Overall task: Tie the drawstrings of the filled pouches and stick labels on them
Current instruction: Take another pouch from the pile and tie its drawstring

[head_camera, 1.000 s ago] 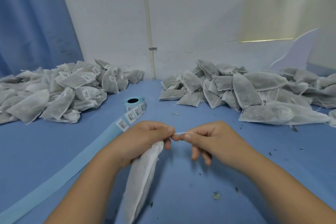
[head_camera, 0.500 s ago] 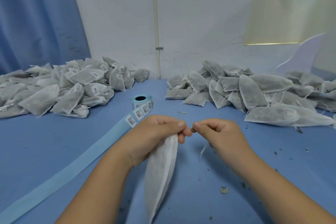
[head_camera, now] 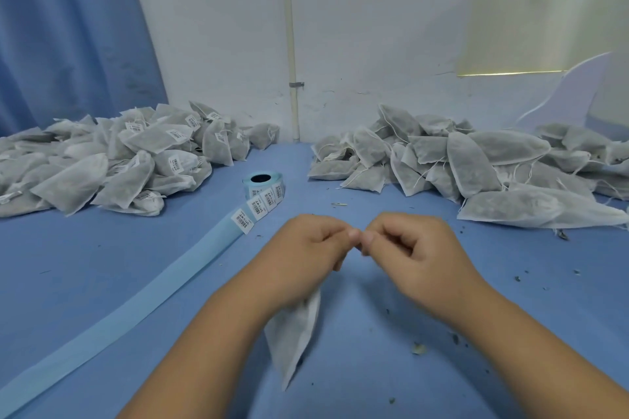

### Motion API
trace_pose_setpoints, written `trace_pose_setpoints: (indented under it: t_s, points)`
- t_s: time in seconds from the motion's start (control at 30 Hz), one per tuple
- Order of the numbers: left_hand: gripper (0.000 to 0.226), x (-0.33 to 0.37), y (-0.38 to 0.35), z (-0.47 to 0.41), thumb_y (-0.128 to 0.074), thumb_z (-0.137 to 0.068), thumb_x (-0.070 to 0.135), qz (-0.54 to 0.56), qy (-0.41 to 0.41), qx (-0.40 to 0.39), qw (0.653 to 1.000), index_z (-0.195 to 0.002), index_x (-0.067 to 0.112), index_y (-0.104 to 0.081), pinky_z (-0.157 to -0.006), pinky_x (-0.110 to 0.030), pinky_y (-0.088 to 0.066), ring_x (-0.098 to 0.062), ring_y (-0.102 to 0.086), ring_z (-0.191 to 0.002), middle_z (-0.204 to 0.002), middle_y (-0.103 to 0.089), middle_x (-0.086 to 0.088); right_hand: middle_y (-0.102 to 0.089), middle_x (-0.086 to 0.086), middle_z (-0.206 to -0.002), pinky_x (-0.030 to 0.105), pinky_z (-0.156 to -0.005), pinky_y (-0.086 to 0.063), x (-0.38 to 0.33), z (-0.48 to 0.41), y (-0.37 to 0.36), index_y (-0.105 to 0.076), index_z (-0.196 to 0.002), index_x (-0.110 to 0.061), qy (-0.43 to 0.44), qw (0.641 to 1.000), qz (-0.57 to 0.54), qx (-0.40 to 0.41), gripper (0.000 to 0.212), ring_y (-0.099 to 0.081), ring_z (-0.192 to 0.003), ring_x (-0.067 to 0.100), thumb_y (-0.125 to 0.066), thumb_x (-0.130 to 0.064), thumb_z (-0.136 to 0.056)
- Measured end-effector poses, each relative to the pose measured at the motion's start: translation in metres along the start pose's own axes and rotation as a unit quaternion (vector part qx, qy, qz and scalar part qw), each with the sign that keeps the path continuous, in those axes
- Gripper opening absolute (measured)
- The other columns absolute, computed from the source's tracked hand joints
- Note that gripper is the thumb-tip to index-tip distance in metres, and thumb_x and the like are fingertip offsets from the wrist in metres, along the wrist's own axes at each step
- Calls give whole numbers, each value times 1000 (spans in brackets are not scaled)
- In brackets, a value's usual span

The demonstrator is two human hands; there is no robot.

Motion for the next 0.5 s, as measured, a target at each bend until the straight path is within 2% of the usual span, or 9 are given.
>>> trace_pose_setpoints:
  t_s: [0.07, 0.13, 0.27, 0.33, 0.4, 0.5]
  points:
    - [31, 2, -12, 3, -55, -96, 44, 28, 4, -59, 998, -72, 37, -74, -57, -24, -36, -11, -40, -54, -54, -49, 13, -51, 11, -55, 12, -45, -28, 12, -3, 11, -63, -64, -13, -39, 998, -46, 25, 25, -33, -45, 5, -62, -16, -89]
    - [32, 3, -21, 6, -55, -86, 51, 66, 10, -103, 992, -75, 31, -75, -52, -17, -35, -8, -39, -50, -53, -47, 13, -52, 14, -58, 13, -47, -30, 24, -4, 10, -63, -66, -13, -66, 996, -48, 20, 25, -34, -47, 6, -61, -14, -91]
    - [26, -3, -35, 10, -59, -81, 35, 217, 81, -153, 961, -59, 21, -67, -43, -16, -30, -8, -32, -42, -48, -36, 7, -56, 12, -60, 16, -50, -32, 37, -2, -12, -64, -66, -17, -91, 994, -48, -27, 26, -36, -50, 3, -61, -19, -92]
    - [25, -8, -43, 12, -58, -78, 29, 322, 135, -183, 919, -56, 18, -63, -41, -17, -23, -7, -27, -40, -47, -32, 6, -56, -3, -62, 12, -55, -33, 41, -3, -14, -65, -67, -23, -79, 996, 14, -28, 24, -43, -54, 3, -61, -20, -91]
    - [22, -9, -49, 13, -59, -77, 21, 429, 165, -214, 862, -56, 16, -63, -39, -17, -20, -6, -26, -37, -46, -33, 7, -55, -14, -77, 10, -64, -34, 42, -5, -9, -64, -76, -29, -68, 992, 107, -19, 15, -50, -66, 2, -62, -23, -90]
    - [12, -4, -51, 13, -66, -75, 18, 545, 168, -246, 784, -64, 13, -65, -38, -17, -22, -7, -22, -38, -46, -37, 7, -49, -17, -93, 18, -65, -39, 29, -5, 9, -55, -85, -35, -42, 991, 121, 42, 16, -54, -66, 11, -63, -22, -88]
Point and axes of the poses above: each hand's wrist, its own z-axis away from the middle knuckle, its own y-axis out of the back of the hand, x = y × z, the point moved 10 cm from there along -z, towards the middle knuckle
